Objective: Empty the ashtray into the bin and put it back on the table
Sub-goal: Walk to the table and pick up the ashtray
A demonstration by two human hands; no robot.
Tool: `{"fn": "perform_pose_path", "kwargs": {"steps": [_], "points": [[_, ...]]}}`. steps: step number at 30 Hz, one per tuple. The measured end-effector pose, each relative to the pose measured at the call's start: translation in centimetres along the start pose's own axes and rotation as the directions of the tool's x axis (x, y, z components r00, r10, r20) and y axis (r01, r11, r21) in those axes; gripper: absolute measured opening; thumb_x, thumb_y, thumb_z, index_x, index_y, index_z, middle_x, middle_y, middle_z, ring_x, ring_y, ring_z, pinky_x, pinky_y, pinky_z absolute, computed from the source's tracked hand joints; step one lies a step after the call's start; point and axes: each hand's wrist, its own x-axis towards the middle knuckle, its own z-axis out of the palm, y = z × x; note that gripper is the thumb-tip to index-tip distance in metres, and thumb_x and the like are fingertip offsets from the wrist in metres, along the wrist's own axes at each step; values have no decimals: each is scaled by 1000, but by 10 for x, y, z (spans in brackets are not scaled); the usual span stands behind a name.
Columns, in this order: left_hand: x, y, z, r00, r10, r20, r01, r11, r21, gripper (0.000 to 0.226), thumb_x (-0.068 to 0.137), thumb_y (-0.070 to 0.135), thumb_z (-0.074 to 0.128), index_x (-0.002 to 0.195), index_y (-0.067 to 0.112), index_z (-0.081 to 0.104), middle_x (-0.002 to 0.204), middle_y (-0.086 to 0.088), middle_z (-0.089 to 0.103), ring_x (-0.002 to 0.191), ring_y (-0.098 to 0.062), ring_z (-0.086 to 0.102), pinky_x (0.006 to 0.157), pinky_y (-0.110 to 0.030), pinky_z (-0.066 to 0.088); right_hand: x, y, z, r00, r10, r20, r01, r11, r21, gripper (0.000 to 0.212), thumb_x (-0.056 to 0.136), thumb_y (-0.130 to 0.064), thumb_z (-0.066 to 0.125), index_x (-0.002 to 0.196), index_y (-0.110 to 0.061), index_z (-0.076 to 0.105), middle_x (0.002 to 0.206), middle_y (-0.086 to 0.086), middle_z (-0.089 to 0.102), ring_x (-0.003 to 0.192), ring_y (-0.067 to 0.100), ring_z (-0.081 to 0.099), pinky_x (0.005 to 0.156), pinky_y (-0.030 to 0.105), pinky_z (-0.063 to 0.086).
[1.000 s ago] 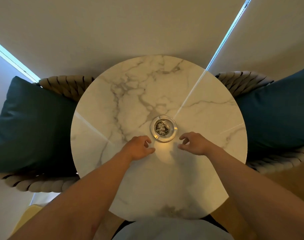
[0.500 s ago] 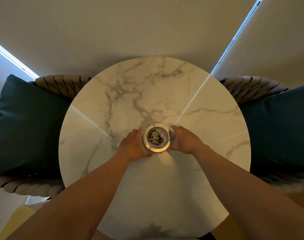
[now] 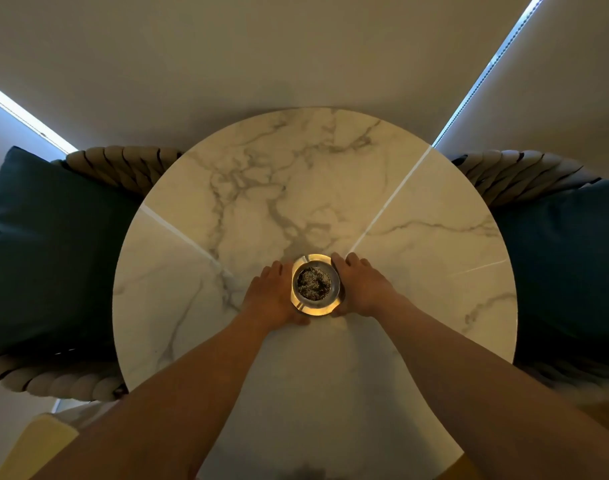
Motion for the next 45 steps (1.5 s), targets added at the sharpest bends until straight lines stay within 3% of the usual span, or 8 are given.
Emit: {"fn": "perform_pose_path", "kwargs": {"steps": [14,18,24,27,31,36,39,45], "points": [[-24,-4,-8,990,111,-89,-139,891,-431,106,47,41,92,139,20,44,127,0,56,118,-23,51,98,-42,45,-23,-4,8,997,-43,-65,64,934,353,133,51,-34,97,155,-16,16,131,11,40,122,27,47,103,37,43],[-41,0,-12,981,125,-147,-188,788,-586,99,39,47,92,123,59,41,120,33,55,111,8,53,94,-18,46,-40,-2,9,992,-48,-116,93,901,423,132,50,-32,97,155,-18,18,128,6,42,119,19,47,102,30,43],[-65,2,-21,985,137,-106,-172,692,-701,111,38,35,99,126,66,39,121,29,62,114,2,61,92,-24,53,-71,-10,1,980,-63,-187,151,850,505,130,47,-30,98,154,-20,25,129,6,48,119,17,46,99,24,39],[-80,1,-25,984,152,-97,-174,651,-739,113,40,19,100,130,55,42,117,21,67,111,-4,65,86,-20,54,-89,-16,-6,981,-61,-184,155,818,554,130,48,-26,98,155,-19,25,141,1,49,118,9,49,101,25,42],[-103,6,-34,983,146,-114,-181,625,-759,113,42,7,100,132,48,44,110,17,69,105,-6,67,81,-19,54,-110,-23,-12,982,-76,-172,165,790,590,126,50,-24,98,154,-25,26,118,-13,60,79,-16,54,70,3,41],[-126,9,-47,980,165,-111,-189,589,-786,115,43,16,101,139,40,43,114,3,70,105,-21,69,88,-41,59,-133,-33,-19,972,-97,-213,213,745,632,119,50,-21,98,149,-33,33,88,-33,62,71,-12,57,63,6,43],[-134,7,-54,976,185,-112,-198,559,-805,114,45,11,100,140,37,43,116,-3,70,107,-23,68,92,-45,58,-143,-41,-22,969,-85,-232,219,727,651,117,49,-19,98,147,-35,35,89,-29,63,73,-9,58,64,9,45],[-140,-6,-63,965,237,-112,-231,563,-794,114,47,2,98,143,29,42,105,4,72,91,-5,68,73,-16,52,-156,-63,-21,966,-29,-259,198,725,660,119,51,-21,97,150,-32,32,109,-9,67,77,8,60,68,19,48]]}}
